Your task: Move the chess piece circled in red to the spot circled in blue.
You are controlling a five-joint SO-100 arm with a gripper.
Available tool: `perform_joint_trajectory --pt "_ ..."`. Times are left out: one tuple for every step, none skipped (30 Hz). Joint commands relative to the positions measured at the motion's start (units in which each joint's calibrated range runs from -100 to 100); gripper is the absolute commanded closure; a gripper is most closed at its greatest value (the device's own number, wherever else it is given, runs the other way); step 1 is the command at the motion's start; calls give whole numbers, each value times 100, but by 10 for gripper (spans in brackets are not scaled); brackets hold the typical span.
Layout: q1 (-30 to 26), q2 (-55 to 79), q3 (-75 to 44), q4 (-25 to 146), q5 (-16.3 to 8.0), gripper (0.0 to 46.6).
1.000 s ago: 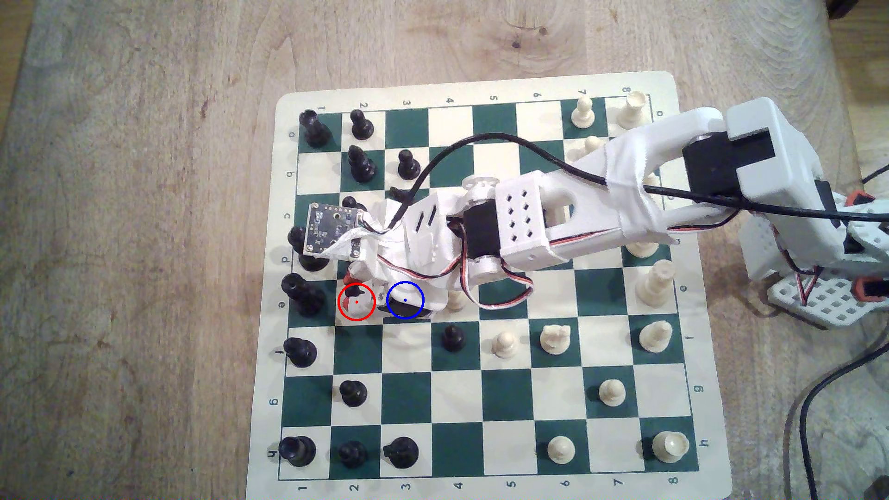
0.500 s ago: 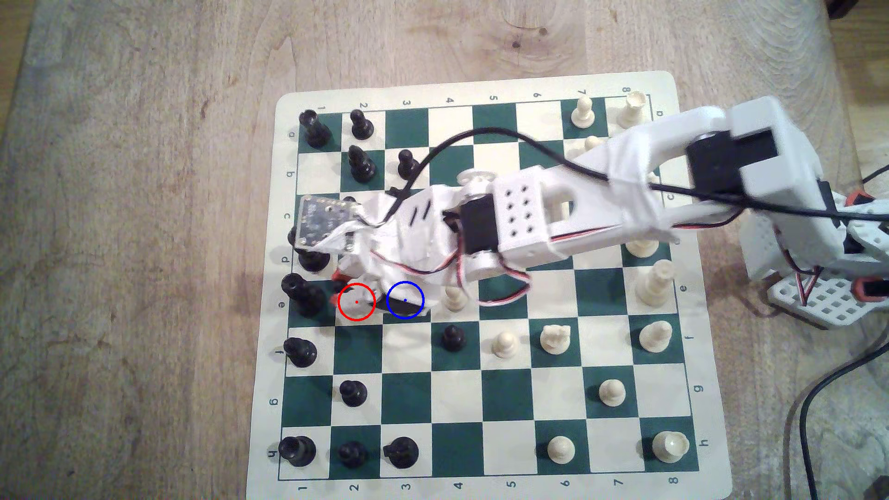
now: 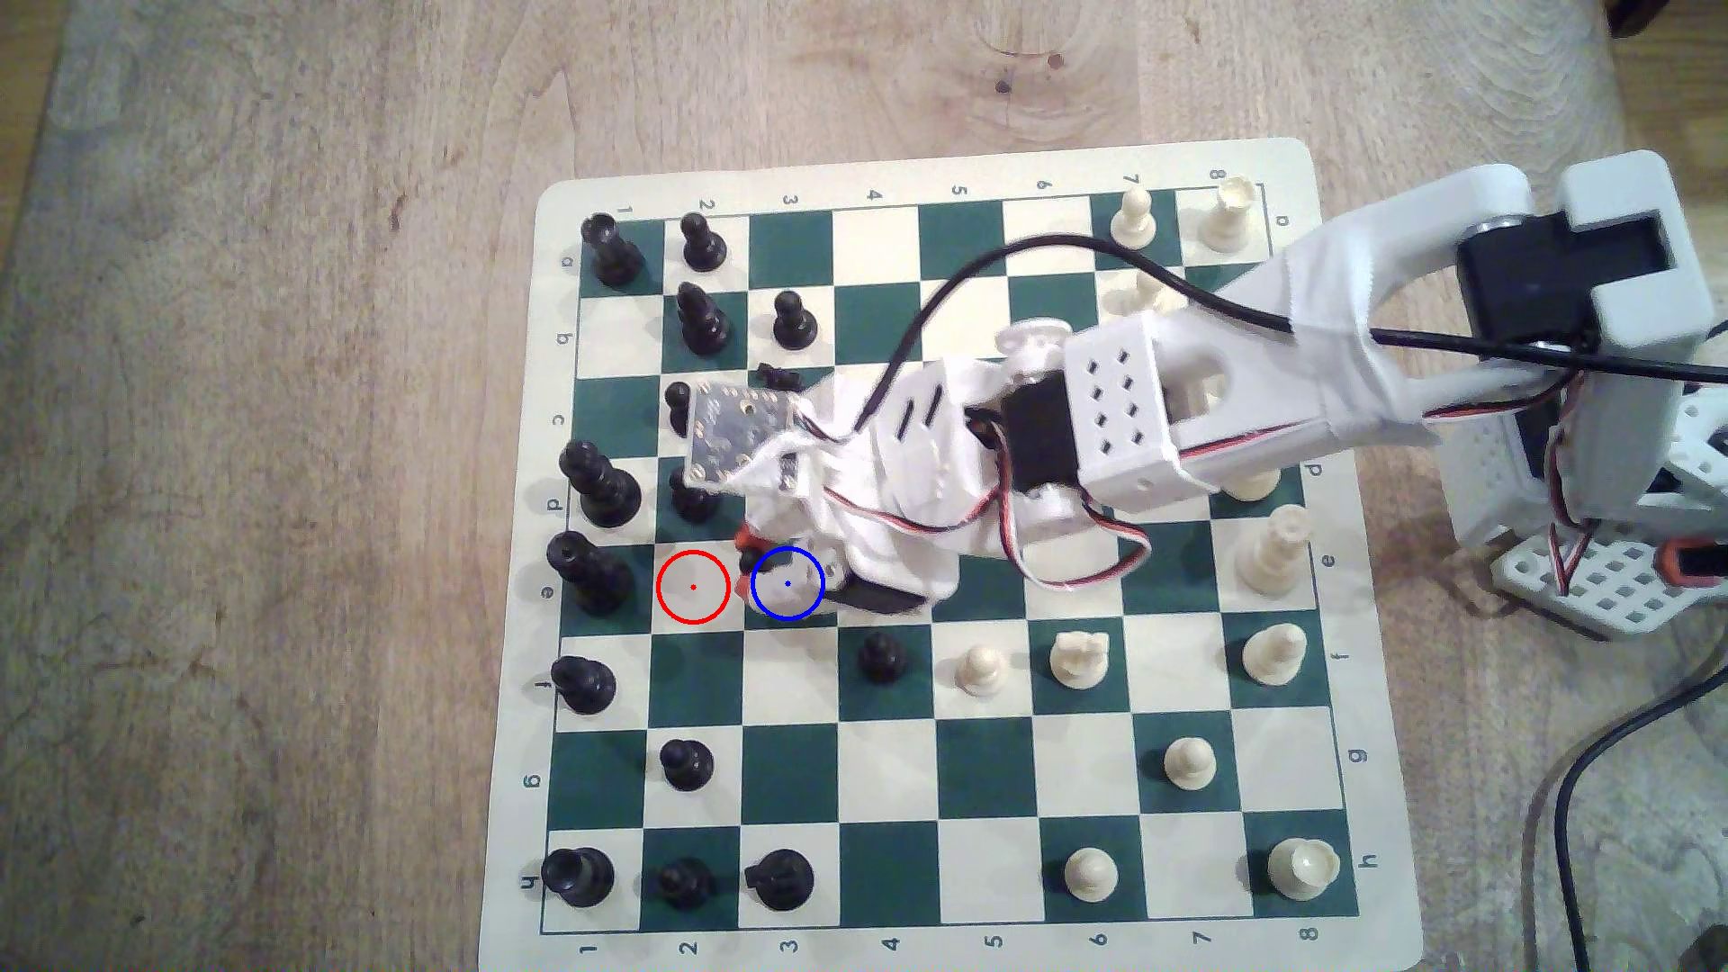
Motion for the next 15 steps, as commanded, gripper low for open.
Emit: perform_joint_trajectory --pt "20 -782 239 -293 -20 464" --pt "12 -807 303 -325 -15 464" --pt "-12 -816 357 -325 -15 464" --pt "-12 -816 366 -325 -20 464" --pt "-20 -816 375 -333 -20 464" --pt "-20 -816 384 -333 -20 464" --pt "-12 -816 384 -333 -24 464" --pt "4 -816 384 -333 -24 464" --pt "12 -799 384 -342 -24 464" --pt "20 -790 384 -342 -20 464" --pt "27 -773 384 -342 -15 464" --pt "27 -757 403 -342 -10 464" --pt "27 -748 412 -342 -10 464" --pt "27 -731 412 -342 -5 464" --pt "27 -723 412 -358 0 464"
